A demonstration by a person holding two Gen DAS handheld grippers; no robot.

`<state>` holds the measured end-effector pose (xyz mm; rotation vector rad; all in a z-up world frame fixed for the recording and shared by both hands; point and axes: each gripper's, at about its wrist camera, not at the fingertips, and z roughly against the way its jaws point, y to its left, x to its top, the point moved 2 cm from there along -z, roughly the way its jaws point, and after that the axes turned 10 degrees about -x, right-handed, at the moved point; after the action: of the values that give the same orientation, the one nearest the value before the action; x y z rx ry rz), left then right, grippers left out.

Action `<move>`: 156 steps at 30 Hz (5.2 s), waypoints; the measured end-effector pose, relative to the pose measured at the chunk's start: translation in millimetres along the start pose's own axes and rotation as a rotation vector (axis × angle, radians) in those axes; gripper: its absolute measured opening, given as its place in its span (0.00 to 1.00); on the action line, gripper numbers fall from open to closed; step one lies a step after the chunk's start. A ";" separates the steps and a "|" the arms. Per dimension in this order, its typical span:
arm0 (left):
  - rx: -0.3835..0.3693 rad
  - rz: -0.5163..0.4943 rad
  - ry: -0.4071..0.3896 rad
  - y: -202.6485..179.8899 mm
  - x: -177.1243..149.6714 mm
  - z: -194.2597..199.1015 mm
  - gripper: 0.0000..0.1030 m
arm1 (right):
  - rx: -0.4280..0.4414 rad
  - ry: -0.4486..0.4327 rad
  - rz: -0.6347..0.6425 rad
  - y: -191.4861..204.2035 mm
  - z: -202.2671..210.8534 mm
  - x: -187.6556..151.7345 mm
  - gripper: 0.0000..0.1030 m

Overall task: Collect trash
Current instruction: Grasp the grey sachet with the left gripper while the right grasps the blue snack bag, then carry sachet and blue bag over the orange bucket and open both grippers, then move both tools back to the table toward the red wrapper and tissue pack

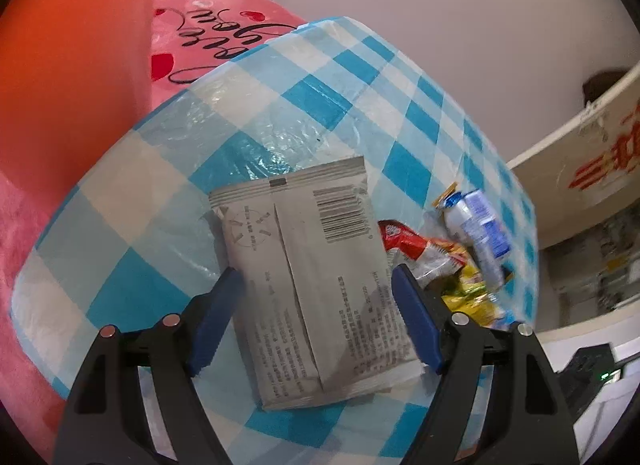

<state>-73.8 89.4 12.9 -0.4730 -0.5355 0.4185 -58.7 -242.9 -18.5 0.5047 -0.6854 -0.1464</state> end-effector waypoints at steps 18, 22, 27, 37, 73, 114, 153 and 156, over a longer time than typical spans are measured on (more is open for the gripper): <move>0.114 -0.136 0.036 -12.4 -9.3 -25.1 0.91 | 0.007 0.063 0.036 7.1 -18.9 0.2 0.51; 0.149 -0.168 0.020 -14.9 -12.8 -25.5 0.86 | 0.004 0.068 0.061 11.6 -23.9 3.0 0.51; 0.143 -0.180 0.004 -14.1 -13.9 -22.1 0.81 | -0.001 0.076 0.092 16.4 -28.9 5.5 0.38; 0.062 -0.208 -0.017 -9.0 -9.4 -7.0 0.76 | -0.072 -0.054 0.137 24.4 -16.8 8.4 0.30; -0.075 -0.482 -0.292 -8.8 6.1 135.0 0.76 | -0.045 -0.248 0.215 120.4 66.1 36.6 0.29; 0.162 -0.139 -0.506 157.8 116.9 199.7 0.84 | 0.282 -0.085 0.606 433.2 -53.9 5.6 0.82; 0.038 -0.330 -0.495 75.1 70.1 181.7 0.87 | 0.026 -0.272 0.513 285.6 10.3 -9.8 0.91; 0.028 -0.347 -0.484 66.4 64.2 176.7 0.87 | 0.012 -0.277 0.506 274.5 14.0 -10.1 0.91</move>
<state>-141.1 230.5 136.6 -0.2400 -1.0604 0.2026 -84.5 -6.7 119.9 0.3111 -1.0643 0.2682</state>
